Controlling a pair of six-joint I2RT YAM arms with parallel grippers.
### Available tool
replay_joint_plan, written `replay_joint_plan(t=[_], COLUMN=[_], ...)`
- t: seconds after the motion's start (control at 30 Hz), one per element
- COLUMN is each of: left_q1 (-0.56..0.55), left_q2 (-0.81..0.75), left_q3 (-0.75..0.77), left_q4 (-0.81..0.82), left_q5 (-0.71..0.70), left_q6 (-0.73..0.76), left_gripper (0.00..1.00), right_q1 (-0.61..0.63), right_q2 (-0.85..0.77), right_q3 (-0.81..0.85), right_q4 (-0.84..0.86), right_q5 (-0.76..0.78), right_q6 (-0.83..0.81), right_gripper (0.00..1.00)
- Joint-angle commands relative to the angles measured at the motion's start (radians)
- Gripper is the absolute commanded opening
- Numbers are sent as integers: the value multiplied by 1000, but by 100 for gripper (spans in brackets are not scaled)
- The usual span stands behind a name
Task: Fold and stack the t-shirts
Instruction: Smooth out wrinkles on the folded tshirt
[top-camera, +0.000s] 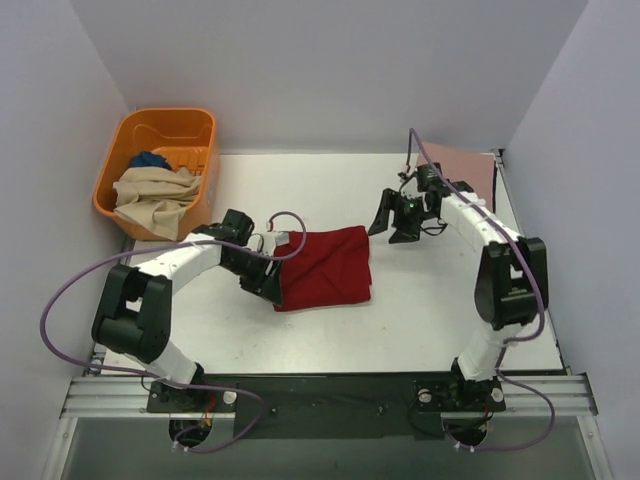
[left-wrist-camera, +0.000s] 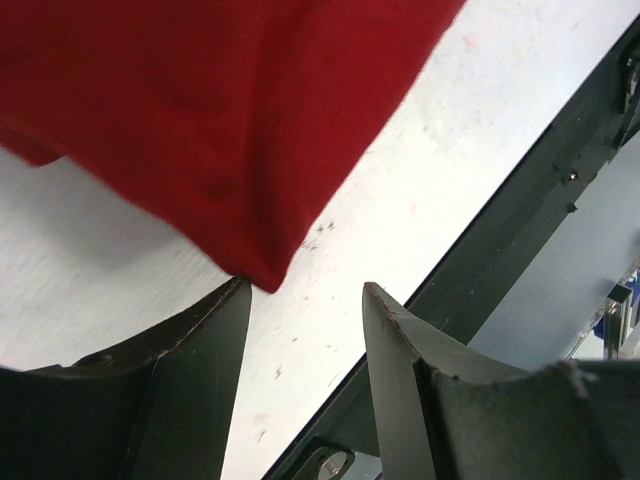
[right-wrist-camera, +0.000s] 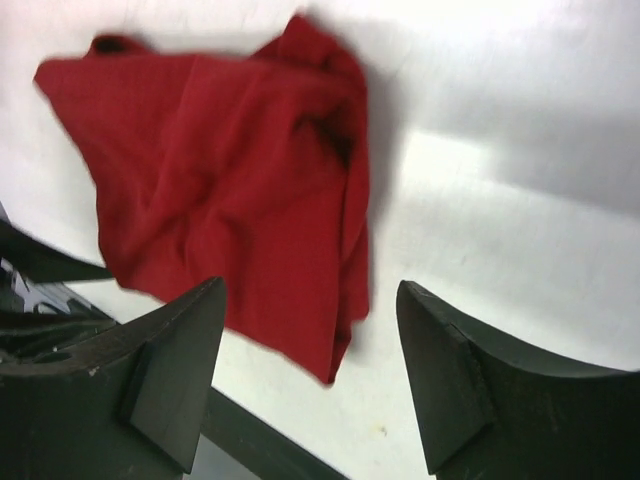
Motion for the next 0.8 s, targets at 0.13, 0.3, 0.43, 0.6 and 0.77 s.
replay_joint_plan(t=[0.13,0.3,0.43,0.6,0.77], left_q1=[-44,-46,-78,-70,-29], left_q2=[42,88,117,135,129], left_q3=[9,26,35,46,75], left_q4=[42,40,50,54,-47], left_q5=[-3,-7,0,3,-9], left_q6=[-45,-48,-51,-50,30], left_gripper=[57,49,42,12,0], right_q1=[142,153,154,153,50], right_q2=[-191,-205,-206,-192,-270], right_q3=[-365,-470,-507,-562,-625], right_q4=[28,120,170,258,151], right_q5=[-6,8,-38,-98,-85], right_q6=[-14,48,71,127,105], right_gripper=[59,59,53,16,0])
